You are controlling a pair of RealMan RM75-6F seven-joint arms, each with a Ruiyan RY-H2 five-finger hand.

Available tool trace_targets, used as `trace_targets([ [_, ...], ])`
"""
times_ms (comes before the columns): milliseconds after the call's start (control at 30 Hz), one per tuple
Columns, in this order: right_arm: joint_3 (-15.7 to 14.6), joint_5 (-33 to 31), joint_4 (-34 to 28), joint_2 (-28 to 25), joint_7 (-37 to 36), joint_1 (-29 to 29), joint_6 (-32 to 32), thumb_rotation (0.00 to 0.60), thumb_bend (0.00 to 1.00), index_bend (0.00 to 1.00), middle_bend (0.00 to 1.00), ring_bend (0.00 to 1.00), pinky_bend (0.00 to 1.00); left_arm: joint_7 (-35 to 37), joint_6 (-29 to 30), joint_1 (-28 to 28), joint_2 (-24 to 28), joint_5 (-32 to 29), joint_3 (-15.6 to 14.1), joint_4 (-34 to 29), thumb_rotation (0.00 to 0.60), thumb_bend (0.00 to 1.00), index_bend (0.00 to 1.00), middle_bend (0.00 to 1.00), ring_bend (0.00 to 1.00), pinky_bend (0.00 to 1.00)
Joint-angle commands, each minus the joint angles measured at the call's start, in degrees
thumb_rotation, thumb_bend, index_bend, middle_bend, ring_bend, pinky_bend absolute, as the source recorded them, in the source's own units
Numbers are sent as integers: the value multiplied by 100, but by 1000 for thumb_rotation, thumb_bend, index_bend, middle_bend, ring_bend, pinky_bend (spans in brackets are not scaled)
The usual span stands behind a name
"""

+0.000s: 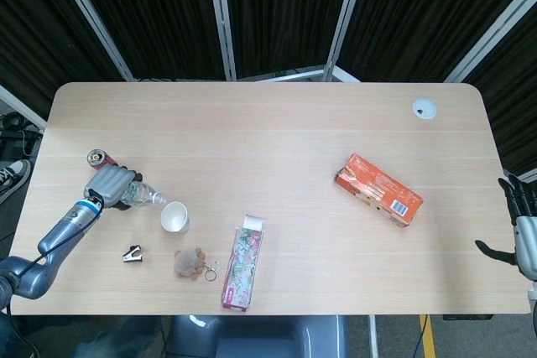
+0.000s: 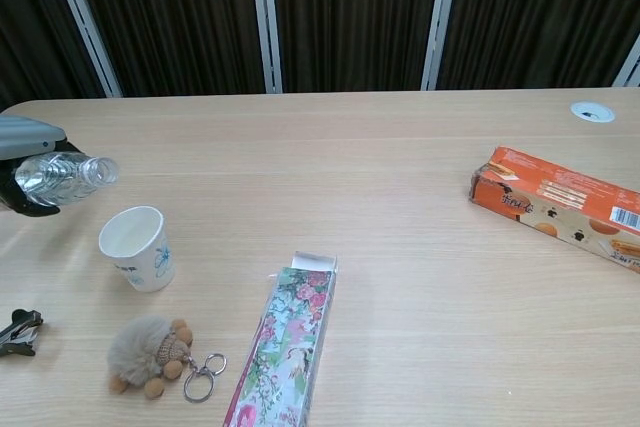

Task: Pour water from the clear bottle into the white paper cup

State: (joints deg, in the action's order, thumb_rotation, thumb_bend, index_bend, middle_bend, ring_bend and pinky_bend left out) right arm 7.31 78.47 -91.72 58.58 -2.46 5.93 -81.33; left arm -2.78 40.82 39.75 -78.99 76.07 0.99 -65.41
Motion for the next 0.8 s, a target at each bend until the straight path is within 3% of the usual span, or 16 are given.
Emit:
trace_targets([
  [33, 3, -4, 8, -2, -8, -2, 1, 600, 0, 0, 0, 0, 0, -249, 58, 21, -56, -3, -19, 17, 600, 509, 574, 431, 387, 385],
  [800, 21, -12, 13, -26, -84, -18, -2, 600, 0, 0, 0, 0, 0, -1448, 512, 28, -138, 158, -109, 93, 600, 511, 578, 432, 387, 385],
])
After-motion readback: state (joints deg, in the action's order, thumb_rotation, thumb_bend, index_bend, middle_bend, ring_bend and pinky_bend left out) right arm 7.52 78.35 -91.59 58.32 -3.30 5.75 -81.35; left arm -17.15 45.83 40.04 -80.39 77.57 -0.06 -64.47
